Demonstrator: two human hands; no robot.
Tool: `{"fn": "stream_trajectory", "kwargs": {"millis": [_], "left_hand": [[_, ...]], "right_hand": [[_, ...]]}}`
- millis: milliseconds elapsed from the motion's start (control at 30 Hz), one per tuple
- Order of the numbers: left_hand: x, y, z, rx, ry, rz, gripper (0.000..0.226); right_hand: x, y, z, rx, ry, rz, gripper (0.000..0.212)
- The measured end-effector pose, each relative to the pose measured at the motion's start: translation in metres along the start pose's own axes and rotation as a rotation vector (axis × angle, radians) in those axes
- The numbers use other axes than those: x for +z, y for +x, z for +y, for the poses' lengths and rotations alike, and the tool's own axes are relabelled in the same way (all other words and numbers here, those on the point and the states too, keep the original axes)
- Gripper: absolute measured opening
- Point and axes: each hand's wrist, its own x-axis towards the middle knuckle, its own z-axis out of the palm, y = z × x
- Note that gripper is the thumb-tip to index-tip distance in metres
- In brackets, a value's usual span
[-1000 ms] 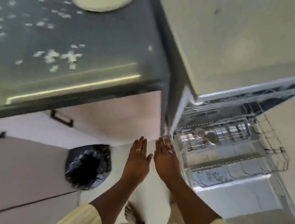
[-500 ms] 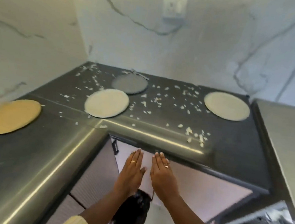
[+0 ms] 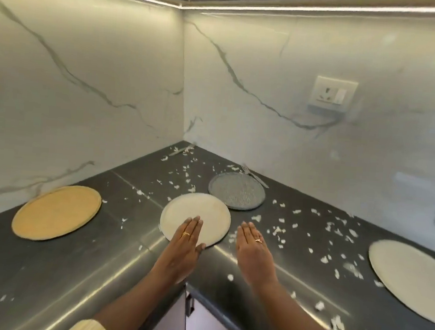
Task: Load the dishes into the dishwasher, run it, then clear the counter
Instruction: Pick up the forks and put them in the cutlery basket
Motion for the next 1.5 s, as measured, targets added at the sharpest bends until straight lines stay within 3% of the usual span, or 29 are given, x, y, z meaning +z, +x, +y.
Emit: {"fn": "stream_trajectory", "kwargs": {"millis": [200,400,533,667,800,967,1167,1367,1500], "left_hand": [[0.008,0.078,-0.040,-0.181,-0.028,-0.025,0.058],[0.032,0.116,-0.068,-0.273,-0.005,-0.061,0.055],[0.041,0.141,-0.092,-0.299,-0.001,-0.059,0.054],[0.047,0.172,-0.127,-0.308,0.019,-0.100,0.053],[0.053,0.216,-0.164,-0.368,0.022,-0.117,0.050],[0.070,0.265,-0.205,-0.386,-0.008,-0.198,0.051],[0.084,0.310,-0.251,-0.378,0.036,-0.234,0.051],[0.098,0.351,-0.284,-0.454,0.008,-0.247,0.044],[0.105,0.378,-0.300,-0.506,-0.003,-0.266,0.038]], "right_hand": [[0.029,0.084,0.035,-0.067,0.038,-0.044,0.056],[0.077,0.145,0.073,-0.098,-0.028,-0.246,0.039],[0.098,0.183,0.091,0.035,-0.025,-0.328,0.025],[0.122,0.217,0.109,0.223,-0.013,-0.373,0.022],[0.143,0.247,0.129,0.498,0.155,-0.338,0.023],[0.164,0.276,0.152,0.619,0.144,-0.375,0.025],[0.200,0.311,0.162,0.656,0.092,-0.455,0.026],[0.227,0.325,0.165,0.629,0.049,-0.377,0.021],[0.236,0.323,0.160,0.556,-0.104,-0.371,0.025]]}}
